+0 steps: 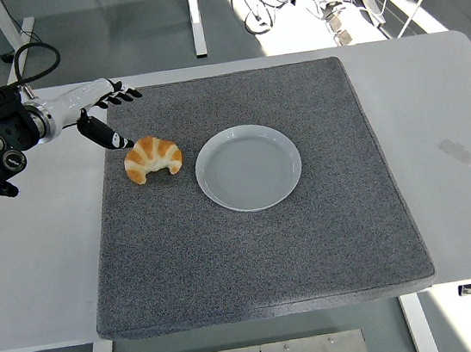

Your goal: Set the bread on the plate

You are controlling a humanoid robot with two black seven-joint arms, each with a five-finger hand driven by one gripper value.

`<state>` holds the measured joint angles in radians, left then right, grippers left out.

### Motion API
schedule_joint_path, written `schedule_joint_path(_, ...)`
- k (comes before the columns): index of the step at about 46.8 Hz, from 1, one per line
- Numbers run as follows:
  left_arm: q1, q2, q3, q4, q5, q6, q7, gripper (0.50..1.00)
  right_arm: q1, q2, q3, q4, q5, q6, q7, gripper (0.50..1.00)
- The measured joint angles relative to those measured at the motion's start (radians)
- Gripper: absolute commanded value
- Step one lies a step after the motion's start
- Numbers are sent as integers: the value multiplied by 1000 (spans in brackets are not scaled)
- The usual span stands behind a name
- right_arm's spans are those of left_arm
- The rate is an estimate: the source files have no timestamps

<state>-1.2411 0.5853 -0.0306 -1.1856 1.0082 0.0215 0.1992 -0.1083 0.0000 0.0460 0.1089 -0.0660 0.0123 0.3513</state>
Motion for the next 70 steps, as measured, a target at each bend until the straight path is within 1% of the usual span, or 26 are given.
schedule_joint_path(9,3,-11,22,4,18,1,0,877,0,0,0,0,0,0,0,1000)
schedule_joint_path(19,9,-52,41,26,41,10,1,872,1,0,0,0,0,0,0,1000)
schedule_joint_path(26,20,-89,48,80,58,14,2,872,0,0,0,0,0,0,0,1000)
schedule_joint_path(34,23,-101,48,94,58,14,1,872,1,0,0,0,0,0,0,1000)
schedule_joint_path(47,48,-157,48,126,60,15,1,869,-1,0,0,0,0,0,0,1000)
schedule_joint_path(54,51,-167,49,143,60,16,1,868,0,0,0,0,0,0,0,1000)
schedule_joint_path(61,53,-181,49,156,61,40,0,868,0,0,0,0,0,0,0,1000)
schedule_joint_path(70,75,-209,49,184,79,48,0,868,1,0,0,0,0,0,0,1000)
